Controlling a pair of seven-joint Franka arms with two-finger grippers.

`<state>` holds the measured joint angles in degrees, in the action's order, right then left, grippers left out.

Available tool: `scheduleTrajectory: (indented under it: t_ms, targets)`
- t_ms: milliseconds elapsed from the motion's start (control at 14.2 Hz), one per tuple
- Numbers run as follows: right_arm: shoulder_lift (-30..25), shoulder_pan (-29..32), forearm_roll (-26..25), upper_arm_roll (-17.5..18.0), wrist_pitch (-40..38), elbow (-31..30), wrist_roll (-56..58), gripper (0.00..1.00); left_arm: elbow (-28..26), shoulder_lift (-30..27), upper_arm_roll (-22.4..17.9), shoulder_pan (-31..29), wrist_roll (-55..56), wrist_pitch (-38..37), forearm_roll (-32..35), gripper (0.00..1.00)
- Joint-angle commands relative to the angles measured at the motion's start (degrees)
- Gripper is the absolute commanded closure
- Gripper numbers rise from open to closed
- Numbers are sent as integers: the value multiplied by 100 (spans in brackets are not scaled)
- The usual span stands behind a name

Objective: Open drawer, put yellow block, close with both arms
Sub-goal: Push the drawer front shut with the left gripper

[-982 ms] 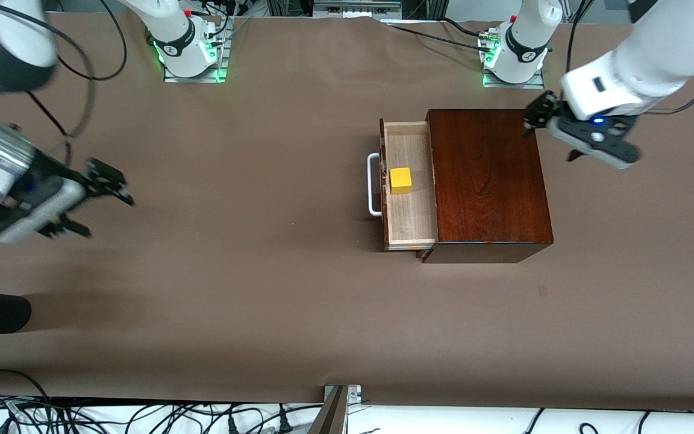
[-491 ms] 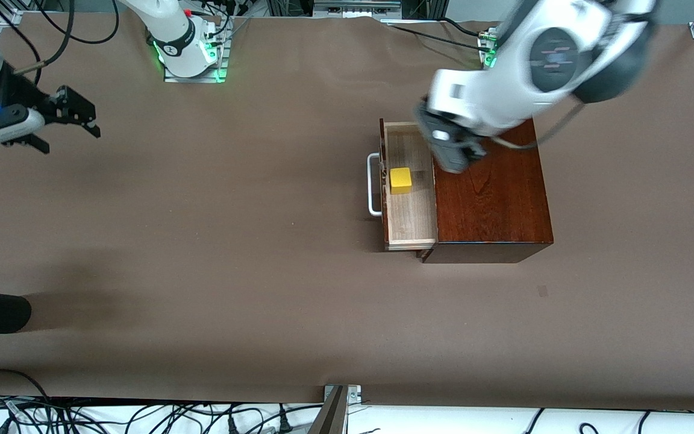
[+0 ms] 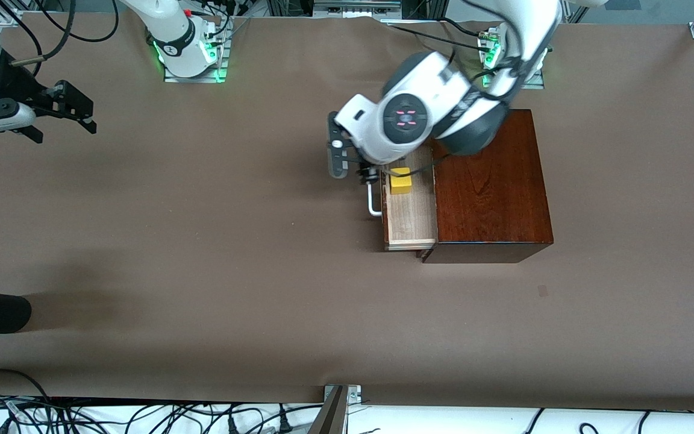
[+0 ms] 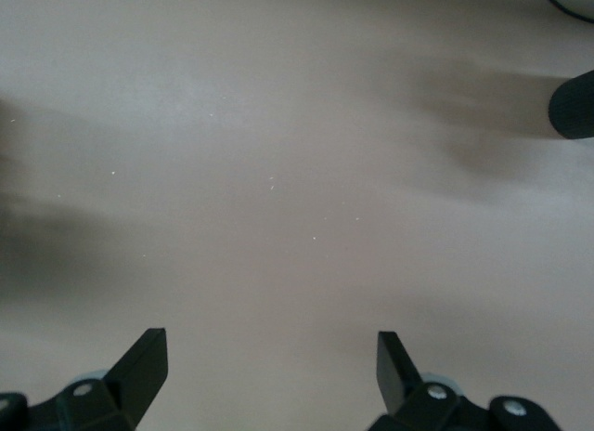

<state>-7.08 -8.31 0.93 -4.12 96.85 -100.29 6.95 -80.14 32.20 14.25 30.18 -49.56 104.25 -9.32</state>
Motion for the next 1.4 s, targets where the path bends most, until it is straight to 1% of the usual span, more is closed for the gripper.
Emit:
scheduleTrajectory:
  t_ms: [0,70,211,351,491,632,842,1053,1333]
  targets:
    - [153,137,48,139,-88,177,-80,0,271,391,-28,399,-502,401,806,0]
    - [154,119,39,148,-97,194,-88,0,271,523,-28,461,-485,542,896,0]
    - [189,119,39,148,-97,221,-71,0,201,691,-45,453,-441,570,1019,0]
    - [198,119,22,148,-88,212,-71,0,-36,657,-116,366,-319,474,1038,0]
    - [259,119,30,148,-105,273,-80,0,-10,639,-239,278,-116,-156,1046,0]
    - [259,84,-57,157,-158,317,-1,0,-2,595,-370,155,-160,-553,1055,0]
    - [303,136,12,78,-71,326,-62,0,34,481,-362,-310,-177,-1125,1055,0]
    - [391,137,-5,78,-53,405,-53,0,25,419,-362,-583,-186,-1468,1055,0]
    - [461,84,-22,139,17,484,-53,0,25,419,-327,-698,-239,-1426,1020,0]
